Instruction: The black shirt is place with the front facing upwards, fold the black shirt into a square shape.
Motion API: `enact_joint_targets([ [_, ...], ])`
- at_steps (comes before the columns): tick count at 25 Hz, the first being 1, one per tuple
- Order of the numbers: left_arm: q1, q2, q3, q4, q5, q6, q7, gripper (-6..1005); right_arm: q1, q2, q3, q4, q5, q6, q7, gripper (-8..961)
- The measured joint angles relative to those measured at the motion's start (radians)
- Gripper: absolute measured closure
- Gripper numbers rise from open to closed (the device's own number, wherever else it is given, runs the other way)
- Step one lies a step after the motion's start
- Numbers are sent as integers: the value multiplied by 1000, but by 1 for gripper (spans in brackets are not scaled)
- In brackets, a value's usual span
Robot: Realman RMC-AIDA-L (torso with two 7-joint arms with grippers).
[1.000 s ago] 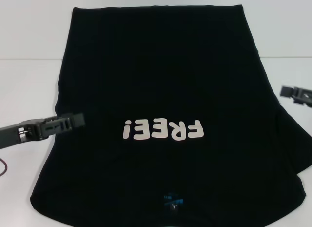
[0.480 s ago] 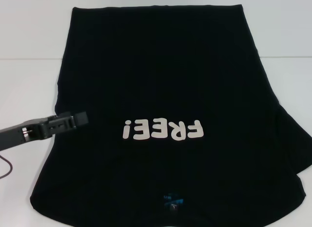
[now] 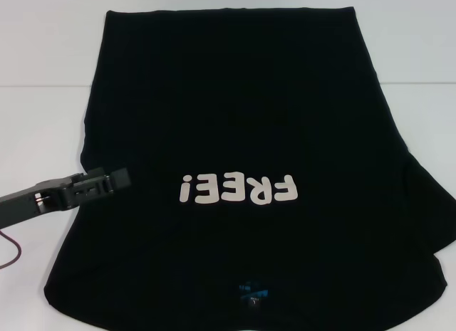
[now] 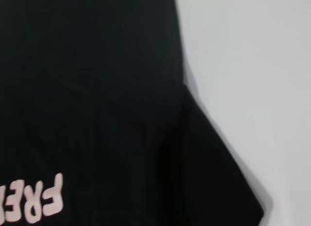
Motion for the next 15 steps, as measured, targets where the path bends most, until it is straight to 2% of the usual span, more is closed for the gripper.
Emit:
enact_joint_targets([
  [6, 1, -3, 0, -1, -1, -23, 11, 50, 13, 5, -20, 63, -11, 56, 7, 47],
  [15, 8, -4, 0, -1, -1, -33, 13, 49, 19, 37, -40, 97, -12, 150, 0, 47],
])
